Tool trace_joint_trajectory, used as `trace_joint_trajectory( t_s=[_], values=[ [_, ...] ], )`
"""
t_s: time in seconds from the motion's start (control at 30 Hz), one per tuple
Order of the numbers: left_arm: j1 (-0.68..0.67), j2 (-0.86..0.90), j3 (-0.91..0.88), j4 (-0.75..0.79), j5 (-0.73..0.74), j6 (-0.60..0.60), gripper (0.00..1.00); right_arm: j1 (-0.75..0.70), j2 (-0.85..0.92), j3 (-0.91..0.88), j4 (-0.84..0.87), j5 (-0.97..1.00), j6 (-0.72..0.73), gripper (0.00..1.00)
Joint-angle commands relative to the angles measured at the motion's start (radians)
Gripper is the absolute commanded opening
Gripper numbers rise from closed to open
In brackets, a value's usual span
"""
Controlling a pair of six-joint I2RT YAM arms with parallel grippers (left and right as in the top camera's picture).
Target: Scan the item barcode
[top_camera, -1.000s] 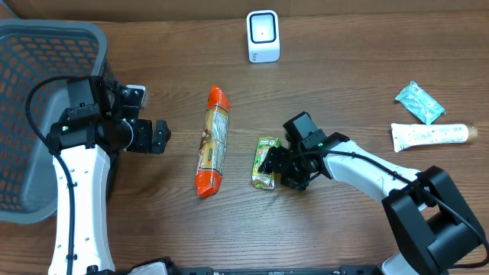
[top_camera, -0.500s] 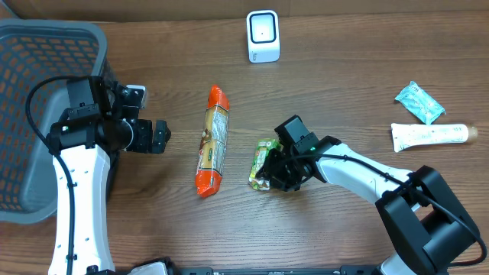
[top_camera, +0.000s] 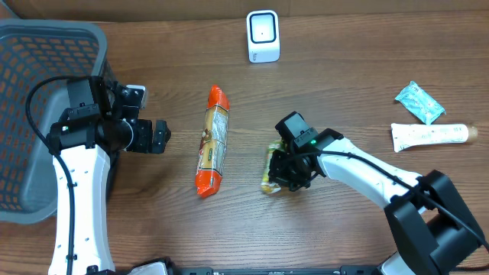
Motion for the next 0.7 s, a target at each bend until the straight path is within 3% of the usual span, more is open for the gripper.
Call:
trace_joint_trajectory(
  t_s=[0.0, 0.23, 0.4, 0.67],
  values=[
    [-0.002, 0.006, 0.017, 0.000, 0.008, 0.019, 1.00, 0.001, -0.064, 0.142, -0.145, 0.344, -0.152, 0.04],
    [-0.002, 0.006, 0.017, 0.000, 0.008, 0.019, 1.00, 0.013, -0.031, 0.197, -0.339, 0.771, -0.174, 0.04],
    [-0.002, 0.006, 0.017, 0.000, 0.008, 0.019, 0.99, 0.013, 0.071, 0.197, -0.338, 0.867, -0.174, 0.04],
    [-0.002, 0.006, 0.017, 0.000, 0.008, 0.019, 1.00, 0.028, 0.216, 0.197, -0.324, 0.863, -0.249, 0.04]
  ],
)
